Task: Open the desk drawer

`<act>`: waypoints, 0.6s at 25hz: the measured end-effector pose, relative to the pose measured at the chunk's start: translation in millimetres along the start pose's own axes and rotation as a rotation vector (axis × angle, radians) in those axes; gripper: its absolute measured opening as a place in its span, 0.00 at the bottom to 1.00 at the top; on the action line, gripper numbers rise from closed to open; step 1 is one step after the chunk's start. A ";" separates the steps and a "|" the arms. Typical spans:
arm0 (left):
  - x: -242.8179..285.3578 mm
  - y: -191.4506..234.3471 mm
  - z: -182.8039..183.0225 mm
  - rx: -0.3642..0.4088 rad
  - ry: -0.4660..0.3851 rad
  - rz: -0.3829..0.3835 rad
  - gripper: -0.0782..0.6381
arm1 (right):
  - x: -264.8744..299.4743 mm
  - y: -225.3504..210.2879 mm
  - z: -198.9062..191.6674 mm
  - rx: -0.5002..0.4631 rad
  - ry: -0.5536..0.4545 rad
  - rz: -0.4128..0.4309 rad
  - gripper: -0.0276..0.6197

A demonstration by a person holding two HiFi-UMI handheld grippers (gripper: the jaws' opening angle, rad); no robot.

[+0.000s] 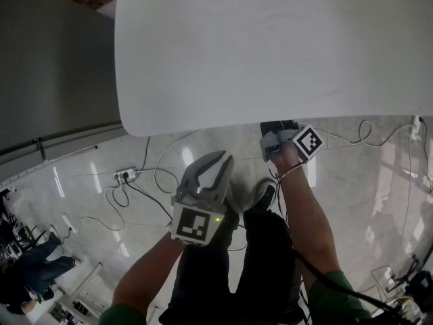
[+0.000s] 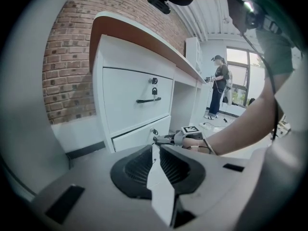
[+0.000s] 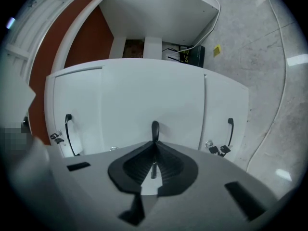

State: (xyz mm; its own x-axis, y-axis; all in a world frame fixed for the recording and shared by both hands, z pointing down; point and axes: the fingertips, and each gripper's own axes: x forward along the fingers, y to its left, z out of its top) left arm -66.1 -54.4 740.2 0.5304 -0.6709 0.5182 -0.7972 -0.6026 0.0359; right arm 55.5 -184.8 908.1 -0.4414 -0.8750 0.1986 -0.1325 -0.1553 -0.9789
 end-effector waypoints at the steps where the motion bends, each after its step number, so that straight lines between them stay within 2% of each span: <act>1: -0.7 -1.9 -0.2 0.002 0.003 -0.006 0.16 | -3.1 -0.5 -1.5 0.002 0.000 -0.001 0.07; 15: -13.2 -32.3 1.5 -0.044 0.028 -0.047 0.16 | -68.8 -16.8 -21.2 0.008 0.028 -0.065 0.07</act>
State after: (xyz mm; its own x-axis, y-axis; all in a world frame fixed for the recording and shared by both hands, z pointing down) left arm -46.9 -26.8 731.0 0.5603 -0.6295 0.5383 -0.7835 -0.6137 0.0978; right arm 69.3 -112.3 911.8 -0.4570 -0.8498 0.2628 -0.1548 -0.2150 -0.9643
